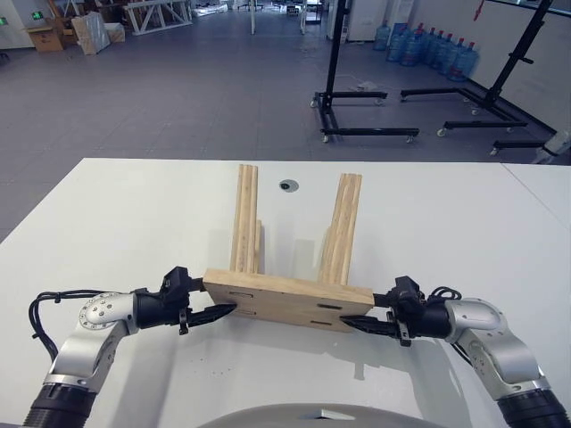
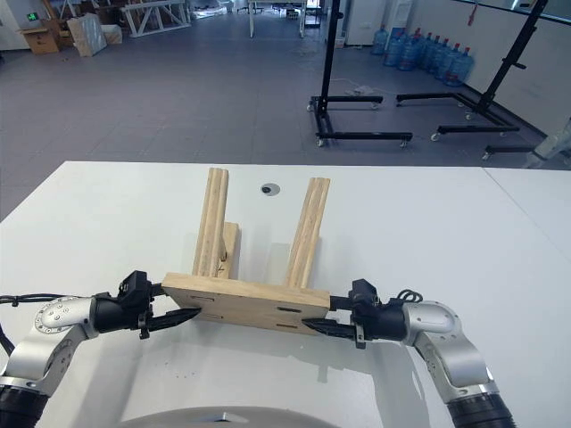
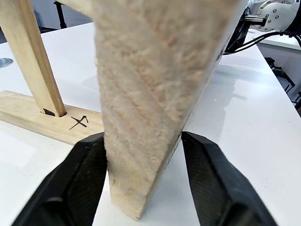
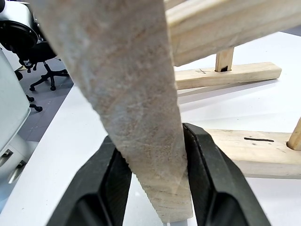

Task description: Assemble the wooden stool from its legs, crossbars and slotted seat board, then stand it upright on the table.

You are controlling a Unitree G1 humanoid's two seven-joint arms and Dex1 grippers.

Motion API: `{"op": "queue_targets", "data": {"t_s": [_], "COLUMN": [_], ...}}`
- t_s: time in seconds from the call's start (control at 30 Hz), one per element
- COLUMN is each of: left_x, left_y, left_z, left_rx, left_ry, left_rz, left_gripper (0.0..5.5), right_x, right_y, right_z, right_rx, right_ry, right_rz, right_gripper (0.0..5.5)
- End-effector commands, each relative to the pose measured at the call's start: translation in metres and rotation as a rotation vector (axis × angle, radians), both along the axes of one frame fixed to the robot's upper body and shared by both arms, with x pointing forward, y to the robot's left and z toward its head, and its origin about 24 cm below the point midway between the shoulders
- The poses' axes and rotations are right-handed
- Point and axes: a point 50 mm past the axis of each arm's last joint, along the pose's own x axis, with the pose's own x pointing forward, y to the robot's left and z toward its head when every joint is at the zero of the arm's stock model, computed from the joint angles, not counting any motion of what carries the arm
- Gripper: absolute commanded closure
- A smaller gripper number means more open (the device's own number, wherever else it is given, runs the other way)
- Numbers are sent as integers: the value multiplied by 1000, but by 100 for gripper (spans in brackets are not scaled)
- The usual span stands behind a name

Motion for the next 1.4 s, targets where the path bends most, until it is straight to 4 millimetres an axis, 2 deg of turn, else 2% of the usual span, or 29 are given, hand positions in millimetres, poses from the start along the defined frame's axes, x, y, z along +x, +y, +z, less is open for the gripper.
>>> {"op": "queue_targets", "data": {"t_s": [0.03, 0.27, 0.4, 0.5, 0.6, 0.77, 0.87, 0.93, 1.0, 1.13, 1.23, 1.4], "left_x": [3, 5, -2, -2, 6, 25, 27, 30, 28, 28, 33, 43], "left_y": [0, -10, -19, -29, -31, -25, -24, -21, -22, -31, -37, -41], "left_z": [18, 40, 51, 74, 97, 131, 131, 128, 123, 110, 122, 137], "left_rx": [-44, -162, -211, -358, -539, -832, -897, -934, -958, -1022, -1071, -1138], "left_ry": [-6, 25, 52, 72, 51, -24, 29, 82, 144, 314, 353, 414], "left_rz": [-54, -162, -248, -292, -240, -77, -8, 84, 146, 308, 362, 483], "left_gripper": [333, 355, 370, 386, 395, 400, 400, 400, 400, 400, 400, 400], "right_x": [1, 17, 19, 27, 35, 55, 56, 60, 62, 50, 50, 61], "right_y": [-1, 6, 8, 8, 8, 12, 21, 26, 29, 38, 41, 47], "right_z": [3, 27, 48, 78, 99, 122, 135, 145, 147, 140, 140, 143], "right_rx": [25, 152, 239, 359, 487, 713, 766, 856, 903, 928, 995, 1080], "right_ry": [32, 62, 159, 273, 358, 469, 481, 476, 512, 627, 696, 796], "right_rz": [34, 63, 123, 149, 137, -26, -127, -282, -412, -570, -690, -858], "right_gripper": [398, 401, 403, 406, 407, 419, 419, 419, 419, 419, 419, 419]}}
